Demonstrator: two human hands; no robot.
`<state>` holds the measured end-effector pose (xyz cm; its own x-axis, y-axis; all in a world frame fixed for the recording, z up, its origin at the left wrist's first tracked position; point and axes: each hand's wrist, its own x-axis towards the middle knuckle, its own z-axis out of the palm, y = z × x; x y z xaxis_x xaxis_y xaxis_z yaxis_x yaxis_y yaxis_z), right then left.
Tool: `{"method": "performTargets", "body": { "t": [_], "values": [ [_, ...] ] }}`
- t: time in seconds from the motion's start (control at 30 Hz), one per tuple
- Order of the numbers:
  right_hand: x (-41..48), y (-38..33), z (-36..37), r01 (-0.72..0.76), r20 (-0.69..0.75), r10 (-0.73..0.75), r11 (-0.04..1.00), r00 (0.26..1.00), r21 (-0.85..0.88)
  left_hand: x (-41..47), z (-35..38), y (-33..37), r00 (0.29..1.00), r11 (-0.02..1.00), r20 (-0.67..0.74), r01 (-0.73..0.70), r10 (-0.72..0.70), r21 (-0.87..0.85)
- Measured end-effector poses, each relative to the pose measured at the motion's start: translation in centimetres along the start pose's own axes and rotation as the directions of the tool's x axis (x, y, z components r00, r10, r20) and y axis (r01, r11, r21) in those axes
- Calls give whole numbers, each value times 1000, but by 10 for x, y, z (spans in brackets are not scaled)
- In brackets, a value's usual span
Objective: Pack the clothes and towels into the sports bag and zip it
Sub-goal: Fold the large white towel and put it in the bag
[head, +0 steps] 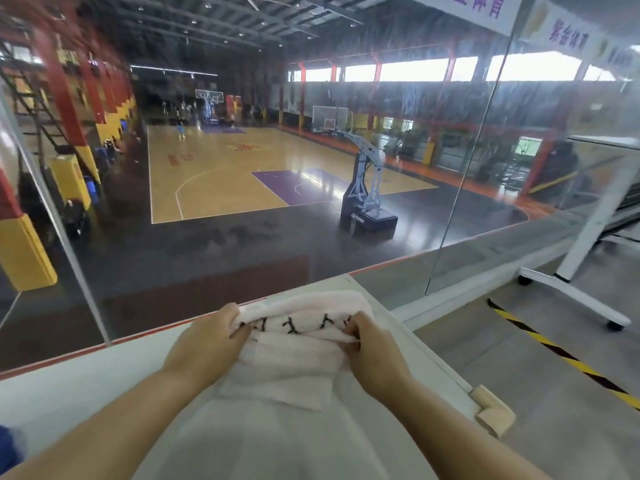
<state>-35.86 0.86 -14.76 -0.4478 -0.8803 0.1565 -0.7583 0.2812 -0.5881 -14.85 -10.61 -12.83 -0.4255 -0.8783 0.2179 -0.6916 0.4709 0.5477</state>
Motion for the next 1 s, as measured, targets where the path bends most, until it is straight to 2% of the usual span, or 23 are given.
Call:
{"method": "performTargets", "body": {
  "t": [0.1, 0.17, 0.2, 0.27, 0.33, 0.37, 0.43, 0.47, 0.5, 0.57, 0.6, 0.67, 0.77, 0.87, 0.93, 1.0],
  "values": [
    [-19, -12, -16, 36, -45, -33, 997, 998, 69, -17, -18, 9, 995, 987, -39, 91, -97, -132],
    [-35, -15, -25, 26, -22, -25, 998, 999, 62, -32, -26, 11, 997, 990, 8, 72, -71, -123],
    [-43, -16, -32, 7, 19, -8, 999, 1000, 49, -39, -28, 10, 998, 996, 62, 38, -33, -86],
    [-60, -16, -45, -38, 193, 39, 999, 980, -9, -53, -31, 7, 975, 1000, 222, -30, 29, 0],
    [-77, -15, -57, -60, 398, 100, 992, 912, -112, -70, -32, 9, 900, 995, 434, -79, 44, 63],
    [-85, -14, -62, -43, 465, 129, 981, 876, -192, -78, -32, 13, 838, 992, 545, -95, 35, 82],
    [-98, -11, -66, 32, 519, 170, 934, 837, -357, -92, -30, 20, 699, 995, 715, -70, 0, 69],
    [-101, -7, -65, 68, 522, 182, 903, 833, -424, -96, -28, 21, 665, 998, 747, -41, -14, 55],
    [-103, -2, -64, 79, 513, 198, 880, 835, -469, -98, -25, 19, 681, 998, 732, -23, -21, 50],
    [-102, 5, -61, 19, 460, 231, 879, 857, -477, -95, -18, 15, 807, 998, 591, -20, -16, 55],
    [-101, 6, -61, -25, 423, 233, 896, 876, -443, -92, -13, 12, 863, 998, 506, -32, -4, 62],
    [-96, 8, -57, -101, 331, 223, 932, 917, -348, -85, -1, 10, 915, 996, 403, -60, 30, 62],
    [-87, 6, -45, -209, 215, 243, 963, 946, -169, -69, 27, 6, 923, 997, 385, -31, 4, 65],
    [-73, 4, -24, -297, 222, 292, 955, 930, -13, -54, 50, 8, 925, 998, 378, 17, -40, 62],
    [-67, 3, -12, -283, 195, 264, 956, 945, 79, -44, 59, 14, 911, 996, 405, 86, -78, -1],
    [-65, 0, -4, -195, 123, 184, 977, 975, 87, -40, 60, 21, 915, 997, 400, 65, -47, -31]
  ]
}}
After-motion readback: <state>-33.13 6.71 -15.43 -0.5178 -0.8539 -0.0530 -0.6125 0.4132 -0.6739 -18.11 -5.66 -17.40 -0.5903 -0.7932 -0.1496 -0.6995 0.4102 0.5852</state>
